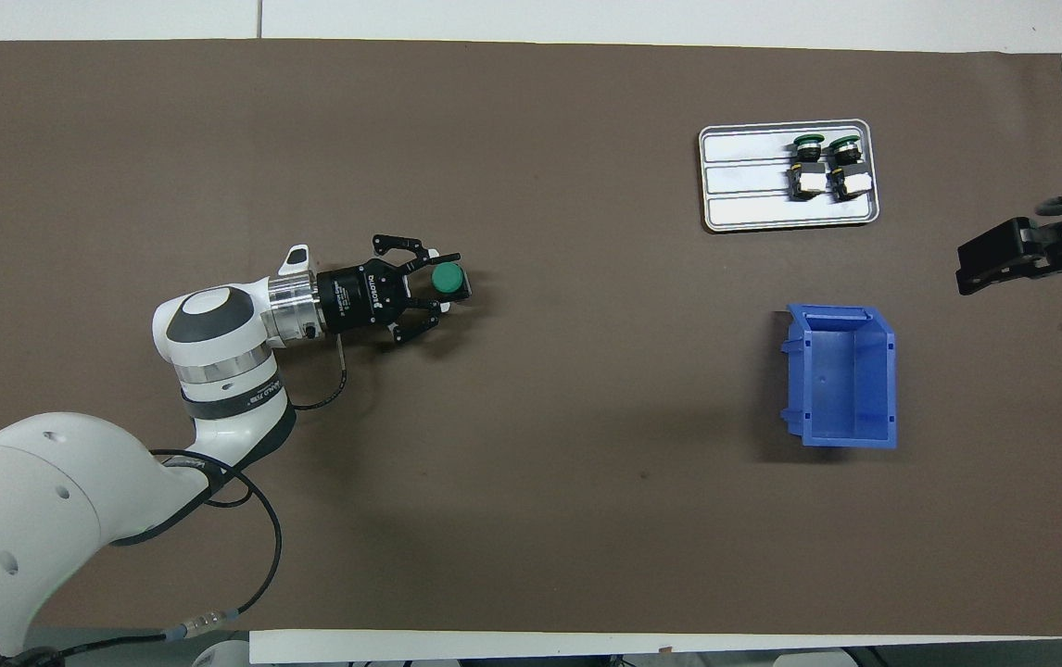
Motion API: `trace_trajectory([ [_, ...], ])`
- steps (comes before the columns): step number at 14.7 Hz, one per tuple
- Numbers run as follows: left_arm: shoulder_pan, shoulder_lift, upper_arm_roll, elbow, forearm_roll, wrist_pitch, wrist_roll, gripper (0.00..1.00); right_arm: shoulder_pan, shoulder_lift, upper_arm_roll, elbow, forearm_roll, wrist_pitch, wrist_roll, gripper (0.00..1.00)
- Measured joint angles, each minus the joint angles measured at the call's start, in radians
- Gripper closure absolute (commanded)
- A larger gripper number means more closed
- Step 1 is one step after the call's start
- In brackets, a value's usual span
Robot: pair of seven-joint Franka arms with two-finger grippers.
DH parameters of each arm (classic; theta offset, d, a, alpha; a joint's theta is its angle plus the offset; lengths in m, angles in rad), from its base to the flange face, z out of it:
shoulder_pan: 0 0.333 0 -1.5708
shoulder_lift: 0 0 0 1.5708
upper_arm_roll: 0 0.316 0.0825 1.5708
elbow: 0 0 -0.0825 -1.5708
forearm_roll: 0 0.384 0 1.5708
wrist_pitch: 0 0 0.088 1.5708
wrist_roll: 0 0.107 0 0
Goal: Place and press button with both arms
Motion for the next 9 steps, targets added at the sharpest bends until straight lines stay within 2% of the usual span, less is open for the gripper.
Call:
trace_trajectory([
  [3, 0.000, -0.011, 0.000, 0.000, 0.000, 0.032, 0.001, 0.20, 0.000, 0.000, 0.000, 0.000, 0.000, 0.000, 0.000, 0.01],
  [6, -0.004, -0.029, -0.002, 0.000, 0.000, 0.077, 0.000, 0.15, 0.000, 0.000, 0.000, 0.000, 0.000, 0.000, 0.000, 0.01],
  [9, -0.010, -0.052, -0.003, 0.000, 0.000, 0.102, -0.001, 0.14, 0.000, 0.000, 0.000, 0.000, 0.000, 0.000, 0.000, 0.01],
])
